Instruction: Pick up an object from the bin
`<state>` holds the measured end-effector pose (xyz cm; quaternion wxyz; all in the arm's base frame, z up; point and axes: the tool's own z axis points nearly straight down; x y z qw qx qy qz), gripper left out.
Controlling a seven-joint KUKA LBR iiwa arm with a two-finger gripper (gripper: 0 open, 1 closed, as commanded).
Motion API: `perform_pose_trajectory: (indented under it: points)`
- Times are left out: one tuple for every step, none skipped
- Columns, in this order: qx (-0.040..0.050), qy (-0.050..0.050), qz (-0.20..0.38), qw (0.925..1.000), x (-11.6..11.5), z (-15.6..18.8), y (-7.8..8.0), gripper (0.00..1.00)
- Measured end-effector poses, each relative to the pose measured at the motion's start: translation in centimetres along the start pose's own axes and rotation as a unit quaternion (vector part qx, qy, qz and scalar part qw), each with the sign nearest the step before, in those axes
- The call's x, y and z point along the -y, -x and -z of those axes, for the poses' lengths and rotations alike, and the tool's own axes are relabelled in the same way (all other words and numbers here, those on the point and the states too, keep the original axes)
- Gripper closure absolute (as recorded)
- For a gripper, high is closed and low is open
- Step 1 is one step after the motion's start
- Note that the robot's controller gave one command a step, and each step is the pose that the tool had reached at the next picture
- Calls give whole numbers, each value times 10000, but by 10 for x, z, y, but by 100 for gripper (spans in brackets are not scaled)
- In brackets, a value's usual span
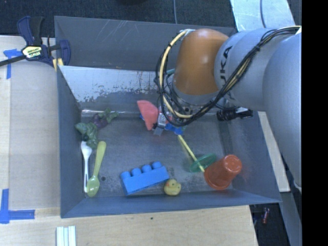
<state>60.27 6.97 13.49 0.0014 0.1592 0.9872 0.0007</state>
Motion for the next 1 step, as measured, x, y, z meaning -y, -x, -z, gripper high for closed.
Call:
perform_pose_trajectory:
  points:
    - [-8,-5,30,10000,-1,76,9,100]
